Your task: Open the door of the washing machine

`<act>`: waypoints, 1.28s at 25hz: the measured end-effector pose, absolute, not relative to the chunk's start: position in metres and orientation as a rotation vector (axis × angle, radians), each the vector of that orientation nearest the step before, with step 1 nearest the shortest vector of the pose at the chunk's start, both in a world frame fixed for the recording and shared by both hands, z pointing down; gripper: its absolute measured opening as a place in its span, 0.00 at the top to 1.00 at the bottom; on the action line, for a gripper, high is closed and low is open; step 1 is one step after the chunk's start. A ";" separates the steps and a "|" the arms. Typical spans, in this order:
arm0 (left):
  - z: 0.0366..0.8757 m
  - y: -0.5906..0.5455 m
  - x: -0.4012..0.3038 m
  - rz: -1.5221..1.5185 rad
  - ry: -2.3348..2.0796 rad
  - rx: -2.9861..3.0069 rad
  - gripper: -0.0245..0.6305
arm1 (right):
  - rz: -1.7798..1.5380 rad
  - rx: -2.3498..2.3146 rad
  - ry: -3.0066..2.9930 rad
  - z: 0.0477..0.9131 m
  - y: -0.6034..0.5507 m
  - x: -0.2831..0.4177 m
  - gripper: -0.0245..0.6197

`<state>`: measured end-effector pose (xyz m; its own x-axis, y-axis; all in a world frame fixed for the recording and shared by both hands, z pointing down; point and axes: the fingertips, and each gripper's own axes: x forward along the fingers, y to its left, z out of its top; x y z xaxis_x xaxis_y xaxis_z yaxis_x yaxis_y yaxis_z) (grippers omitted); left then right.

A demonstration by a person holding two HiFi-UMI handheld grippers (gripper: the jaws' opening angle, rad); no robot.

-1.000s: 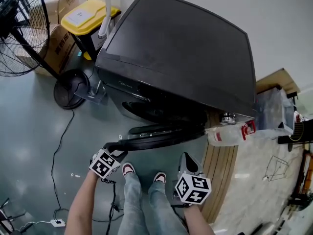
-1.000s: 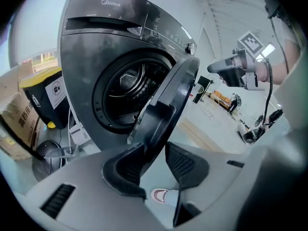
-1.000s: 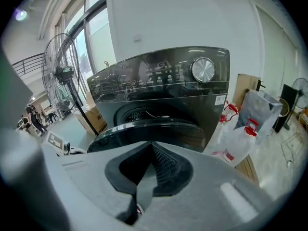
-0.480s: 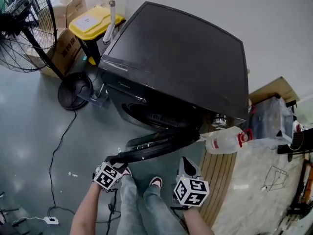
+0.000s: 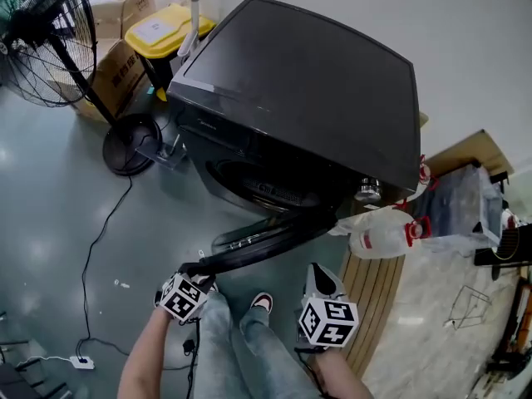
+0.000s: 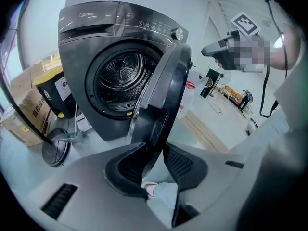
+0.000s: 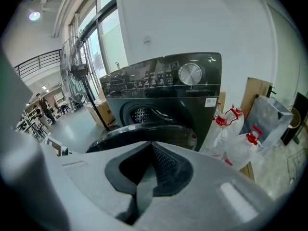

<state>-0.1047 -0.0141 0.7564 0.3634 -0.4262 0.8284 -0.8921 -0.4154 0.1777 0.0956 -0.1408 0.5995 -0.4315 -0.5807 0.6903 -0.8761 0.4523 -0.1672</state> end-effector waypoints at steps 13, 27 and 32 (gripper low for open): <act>0.752 0.024 -0.069 0.876 -1.163 1.917 0.80 | 0.799 1.431 -2.022 0.598 -0.082 0.117 0.95; 0.748 0.076 0.007 0.949 -0.874 2.056 0.80 | 0.894 1.719 -1.867 0.598 -0.010 0.165 0.95; 0.746 0.085 0.021 0.930 -0.872 2.040 0.79 | 0.942 1.799 -1.791 0.601 0.025 0.185 0.95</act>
